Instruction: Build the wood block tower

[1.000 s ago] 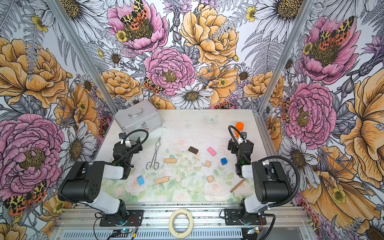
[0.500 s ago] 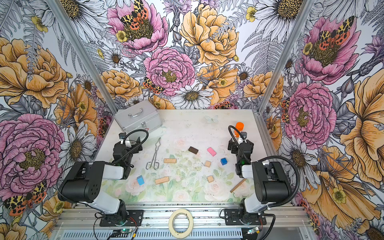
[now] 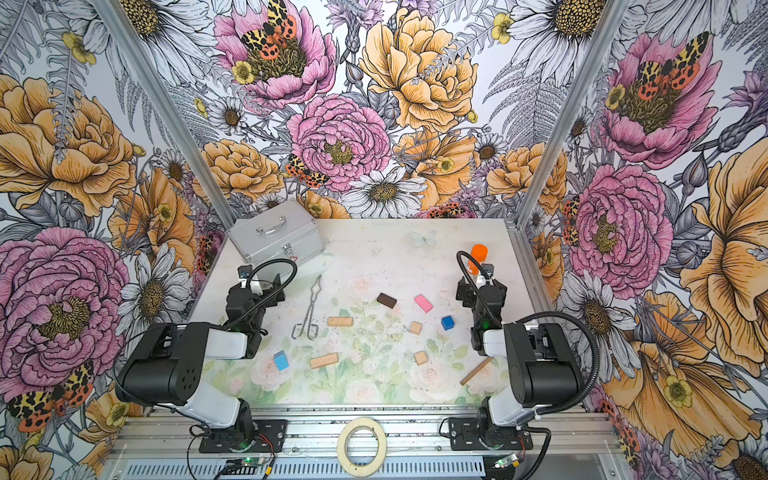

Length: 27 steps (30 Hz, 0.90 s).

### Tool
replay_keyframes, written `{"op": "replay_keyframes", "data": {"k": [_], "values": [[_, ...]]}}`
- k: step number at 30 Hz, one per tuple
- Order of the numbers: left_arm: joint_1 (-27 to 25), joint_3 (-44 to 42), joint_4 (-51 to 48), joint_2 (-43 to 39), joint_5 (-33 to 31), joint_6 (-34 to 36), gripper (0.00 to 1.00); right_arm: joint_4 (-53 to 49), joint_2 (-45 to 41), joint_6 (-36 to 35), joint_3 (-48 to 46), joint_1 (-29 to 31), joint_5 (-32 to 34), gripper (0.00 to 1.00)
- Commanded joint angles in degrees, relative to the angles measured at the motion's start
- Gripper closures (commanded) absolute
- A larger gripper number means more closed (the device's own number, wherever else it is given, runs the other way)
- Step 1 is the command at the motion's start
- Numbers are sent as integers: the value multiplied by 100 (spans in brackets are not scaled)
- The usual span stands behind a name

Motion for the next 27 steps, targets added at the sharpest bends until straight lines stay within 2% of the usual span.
{"op": "replay_keyframes", "data": {"k": [1, 4, 8, 11, 13, 17, 20, 24, 27], "values": [[-45, 118, -98, -144, -8, -2, 2, 123, -21, 26, 61, 34, 86, 4], [-110, 489, -1215, -687, -690, -137, 3, -372, -174, 23, 258, 46, 55, 5], [-307, 915, -2376, -1370, -935, -120, 5, -2900, -868, 175, 1402, 57, -11, 12], [-425, 1330, -3345, -1896, -416, -431, 8, -3803, -1173, 386, 1889, 111, -700, 15], [-570, 1714, -4074, -2190, 117, -671, 13, -4475, -1328, 588, 2273, 345, -806, 17], [-998, 2305, -5063, -2388, 680, -982, 19, -5426, -1375, 973, 2834, 1032, -993, 21], [-1322, 2484, -5255, -2218, 924, -1319, 23, -5611, -1249, 1405, 3047, 1616, -1327, 23], [-1601, 2833, -5534, -1621, 1781, -1850, 29, -5598, -821, 2045, 3297, 2262, -1658, 26], [-1887, 3093, -5913, -1256, 1809, -1877, 29, -5578, -412, 2358, 3528, 2731, -1808, 27]]}}
